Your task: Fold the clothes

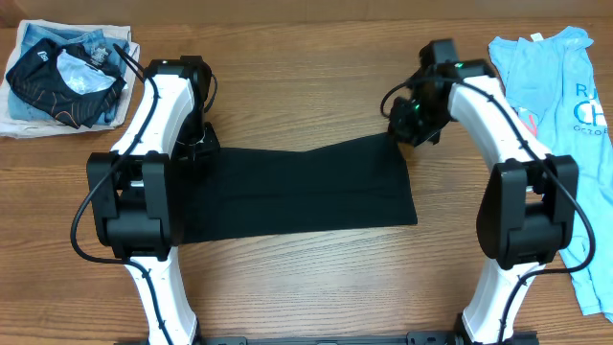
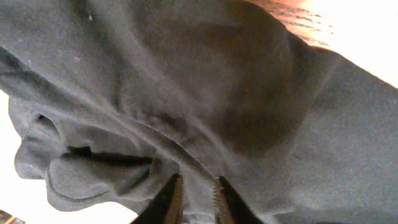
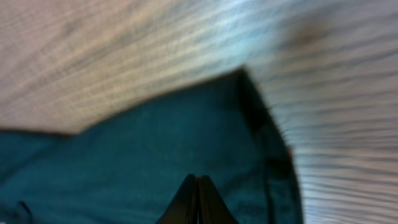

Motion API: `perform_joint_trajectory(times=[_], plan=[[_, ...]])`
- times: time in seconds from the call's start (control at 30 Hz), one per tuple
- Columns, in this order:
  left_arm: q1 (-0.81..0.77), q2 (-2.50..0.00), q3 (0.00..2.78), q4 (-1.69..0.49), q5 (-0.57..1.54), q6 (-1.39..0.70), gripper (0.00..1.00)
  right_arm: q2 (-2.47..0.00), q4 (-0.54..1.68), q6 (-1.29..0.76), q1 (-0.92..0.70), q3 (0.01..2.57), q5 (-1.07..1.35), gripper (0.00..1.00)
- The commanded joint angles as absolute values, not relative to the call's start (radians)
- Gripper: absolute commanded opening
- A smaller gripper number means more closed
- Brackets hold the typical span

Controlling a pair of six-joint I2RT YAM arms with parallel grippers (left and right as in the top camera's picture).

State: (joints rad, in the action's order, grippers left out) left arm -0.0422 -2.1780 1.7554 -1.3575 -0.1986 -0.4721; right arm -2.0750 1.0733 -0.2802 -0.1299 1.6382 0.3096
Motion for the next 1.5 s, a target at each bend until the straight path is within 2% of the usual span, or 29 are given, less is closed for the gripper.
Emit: perform_joint_trajectory(times=[0.0, 0.43, 0.6, 0.8, 0.97, 1.47], plan=[[-0.031, -2.178, 1.758, -1.357, -0.189, -0.480, 0.17, -2.078, 1.028, -0.261, -0.157, 1.567, 0.327, 0.04], [0.033, -2.178, 1.536, -1.248, -0.190, -0.479, 0.13, -2.088, 0.926, -0.292, -0.149, 1.423, 0.247, 0.04], [0.088, -2.178, 1.514, -1.240, -0.191, -0.471, 0.17, -2.090, 0.900, -0.342, -0.148, 1.399, 0.186, 0.04], [0.118, -2.178, 1.514, -1.239, -0.191, -0.464, 0.30, -2.090, 0.888, -0.376, -0.148, 1.400, 0.133, 0.04], [0.118, -2.177, 1.559, -1.264, -0.191, -0.464, 0.31, -2.090, 0.891, -0.446, -0.146, 1.402, 0.033, 0.04], [0.117, -2.177, 1.824, -1.424, -0.189, -0.468, 0.32, -2.089, 0.955, -0.446, -0.011, 1.457, 0.027, 0.04]])
